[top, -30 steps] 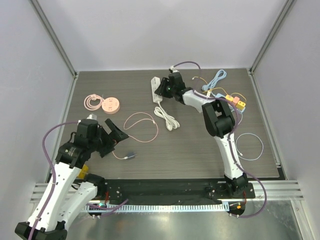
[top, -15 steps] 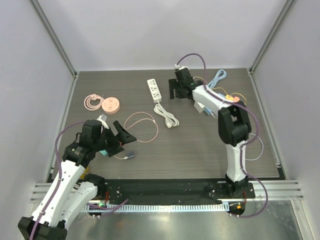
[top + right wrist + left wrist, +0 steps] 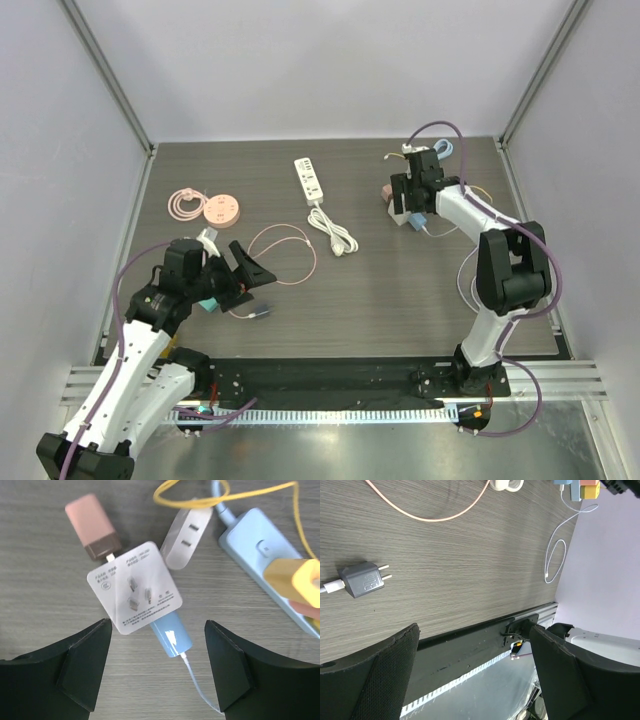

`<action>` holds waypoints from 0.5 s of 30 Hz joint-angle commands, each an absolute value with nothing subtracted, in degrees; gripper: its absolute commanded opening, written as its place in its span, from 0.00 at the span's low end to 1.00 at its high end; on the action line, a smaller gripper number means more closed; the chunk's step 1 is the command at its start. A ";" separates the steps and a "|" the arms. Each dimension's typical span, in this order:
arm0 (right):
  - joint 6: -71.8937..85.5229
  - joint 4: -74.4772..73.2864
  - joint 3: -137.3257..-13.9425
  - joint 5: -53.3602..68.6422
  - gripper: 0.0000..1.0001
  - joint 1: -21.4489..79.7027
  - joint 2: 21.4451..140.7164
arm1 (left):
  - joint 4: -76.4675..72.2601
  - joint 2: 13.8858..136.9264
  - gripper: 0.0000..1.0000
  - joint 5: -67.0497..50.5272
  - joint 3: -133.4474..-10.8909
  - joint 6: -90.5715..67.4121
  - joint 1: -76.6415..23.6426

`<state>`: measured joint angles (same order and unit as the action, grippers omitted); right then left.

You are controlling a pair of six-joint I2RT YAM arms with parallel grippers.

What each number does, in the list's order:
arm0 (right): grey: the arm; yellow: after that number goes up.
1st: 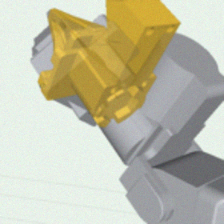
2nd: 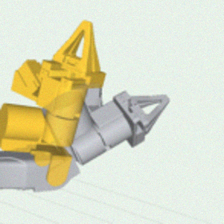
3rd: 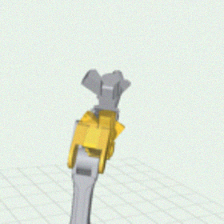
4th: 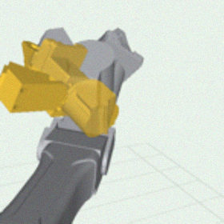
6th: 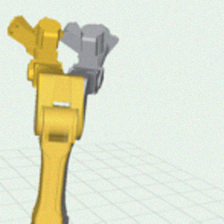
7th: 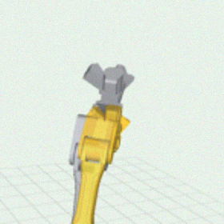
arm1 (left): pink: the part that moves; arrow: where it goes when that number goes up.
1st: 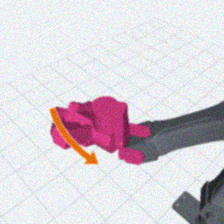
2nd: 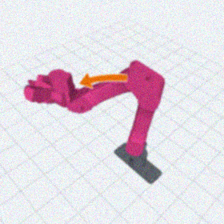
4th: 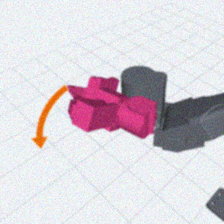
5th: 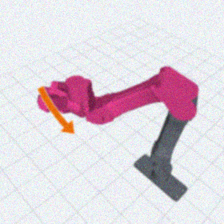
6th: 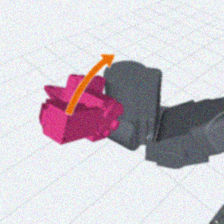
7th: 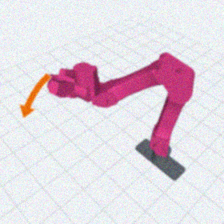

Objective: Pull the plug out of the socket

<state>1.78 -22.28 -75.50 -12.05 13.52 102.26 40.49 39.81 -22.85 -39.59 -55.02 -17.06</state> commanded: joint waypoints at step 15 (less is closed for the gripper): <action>-3.51 -12.66 -76.37 -11.51 0.79 13.80 109.07 | 38.50 39.29 0.86 -27.51 -40.69 -54.49 -16.79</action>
